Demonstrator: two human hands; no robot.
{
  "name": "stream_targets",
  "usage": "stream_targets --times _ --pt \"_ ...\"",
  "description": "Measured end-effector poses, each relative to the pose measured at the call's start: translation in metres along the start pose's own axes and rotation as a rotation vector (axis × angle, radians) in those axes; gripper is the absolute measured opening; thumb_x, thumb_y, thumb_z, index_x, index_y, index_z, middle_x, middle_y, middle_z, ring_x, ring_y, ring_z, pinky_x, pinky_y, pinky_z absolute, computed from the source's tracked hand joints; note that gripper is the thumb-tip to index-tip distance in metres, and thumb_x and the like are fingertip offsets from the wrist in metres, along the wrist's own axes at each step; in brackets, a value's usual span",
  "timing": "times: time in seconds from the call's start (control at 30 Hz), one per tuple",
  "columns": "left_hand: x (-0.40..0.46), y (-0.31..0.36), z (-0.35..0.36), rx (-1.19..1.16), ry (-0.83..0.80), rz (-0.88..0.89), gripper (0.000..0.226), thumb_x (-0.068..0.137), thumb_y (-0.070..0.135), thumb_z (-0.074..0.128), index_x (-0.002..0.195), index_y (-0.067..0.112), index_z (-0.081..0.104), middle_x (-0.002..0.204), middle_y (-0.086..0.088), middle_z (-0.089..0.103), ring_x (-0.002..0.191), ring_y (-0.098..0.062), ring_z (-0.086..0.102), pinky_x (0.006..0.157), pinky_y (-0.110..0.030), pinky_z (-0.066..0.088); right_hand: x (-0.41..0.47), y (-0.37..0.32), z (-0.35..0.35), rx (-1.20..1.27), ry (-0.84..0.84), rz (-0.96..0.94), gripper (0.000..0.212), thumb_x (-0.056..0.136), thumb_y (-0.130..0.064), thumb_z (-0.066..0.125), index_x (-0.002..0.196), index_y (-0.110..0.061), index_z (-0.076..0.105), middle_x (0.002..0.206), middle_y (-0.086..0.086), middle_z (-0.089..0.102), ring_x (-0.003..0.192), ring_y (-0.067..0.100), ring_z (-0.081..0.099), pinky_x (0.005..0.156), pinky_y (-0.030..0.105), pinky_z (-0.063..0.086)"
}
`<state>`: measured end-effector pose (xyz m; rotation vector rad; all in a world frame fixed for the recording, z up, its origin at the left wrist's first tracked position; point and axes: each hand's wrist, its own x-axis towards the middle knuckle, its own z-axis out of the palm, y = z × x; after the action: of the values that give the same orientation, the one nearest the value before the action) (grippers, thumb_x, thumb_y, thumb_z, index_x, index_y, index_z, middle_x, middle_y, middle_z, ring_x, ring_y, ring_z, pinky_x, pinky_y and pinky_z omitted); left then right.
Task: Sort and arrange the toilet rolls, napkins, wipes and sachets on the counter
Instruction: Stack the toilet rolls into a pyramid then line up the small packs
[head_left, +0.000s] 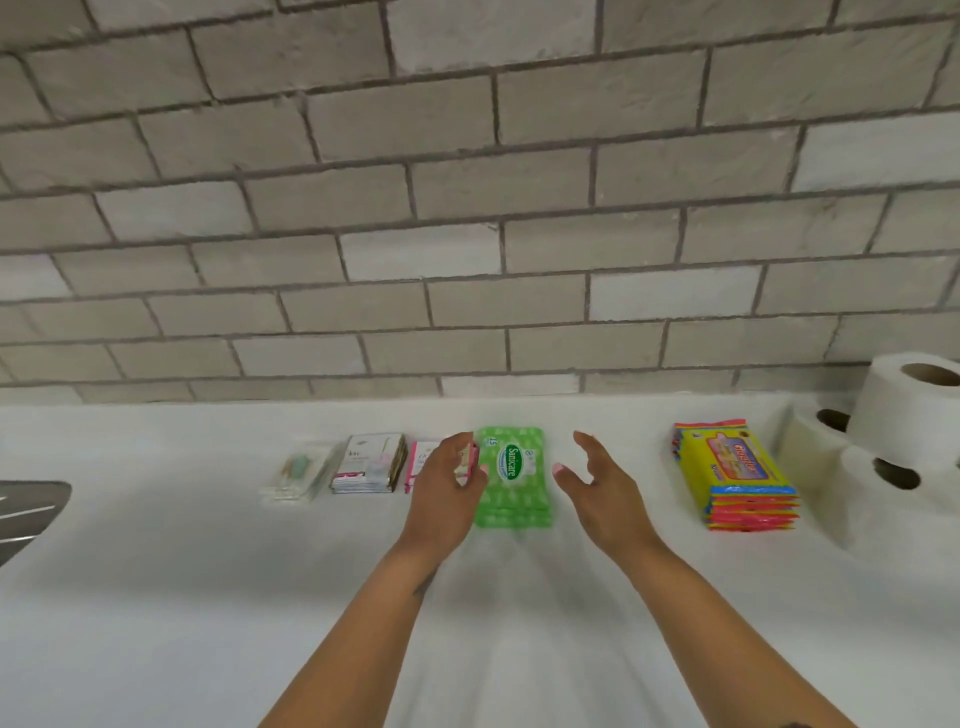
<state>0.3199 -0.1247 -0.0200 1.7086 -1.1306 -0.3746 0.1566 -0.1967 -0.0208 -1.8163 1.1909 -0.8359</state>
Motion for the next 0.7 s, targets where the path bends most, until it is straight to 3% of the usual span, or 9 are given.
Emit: stream_targets --times 0.27,0.4,0.53,0.63,0.7 --pt "0.024 -0.028 0.003 0.042 -0.132 -0.069 0.049 0.093 0.015 0.054 0.139 0.015 0.041 0.137 0.002 0.048 0.128 -0.018 0.046 0.109 -0.031 0.035 0.019 0.003 0.037 0.033 0.001 0.102 0.055 0.094 -0.034 0.051 0.145 -0.021 0.032 0.149 0.001 0.038 0.138 0.018 0.034 0.109 0.030 0.029" --pt "0.038 -0.038 0.015 0.043 -0.203 -0.103 0.052 0.092 0.013 0.053 0.141 0.014 0.038 0.135 0.007 0.047 0.127 -0.018 0.047 0.108 -0.036 0.038 0.037 0.010 0.049 0.045 -0.026 0.166 0.054 0.095 -0.034 0.047 0.146 -0.023 0.031 0.145 0.010 0.043 0.139 0.019 0.033 0.110 0.031 0.029" --pt "0.048 -0.049 0.029 0.087 -0.240 -0.144 0.054 0.092 0.017 0.052 0.143 0.019 0.034 0.133 0.003 0.053 0.121 -0.018 0.053 0.094 -0.023 0.038 0.051 0.016 0.059 0.092 -0.049 0.228 0.053 0.097 -0.030 0.045 0.147 -0.021 0.028 0.153 0.004 0.030 0.139 0.020 0.031 0.112 0.032 0.028" --pt "0.050 -0.050 0.036 0.066 -0.251 -0.163 0.057 0.092 0.018 0.052 0.145 0.021 0.031 0.136 0.002 0.053 0.115 -0.015 0.055 0.092 -0.023 0.041 0.056 0.019 0.066 0.162 -0.063 0.263 0.052 0.098 -0.025 0.044 0.147 -0.021 0.027 0.147 0.001 0.038 0.131 0.021 0.040 0.103 0.028 0.032" --pt "0.049 -0.048 0.039 0.069 -0.264 -0.181 0.057 0.092 0.015 0.051 0.145 0.019 0.030 0.128 0.000 0.056 0.089 -0.003 0.057 0.075 -0.009 0.041 0.057 0.021 0.069 0.197 -0.066 0.268 0.046 0.097 -0.020 0.043 0.142 -0.023 0.035 0.129 0.000 0.051 0.110 0.017 0.050 0.094 0.028 0.038"
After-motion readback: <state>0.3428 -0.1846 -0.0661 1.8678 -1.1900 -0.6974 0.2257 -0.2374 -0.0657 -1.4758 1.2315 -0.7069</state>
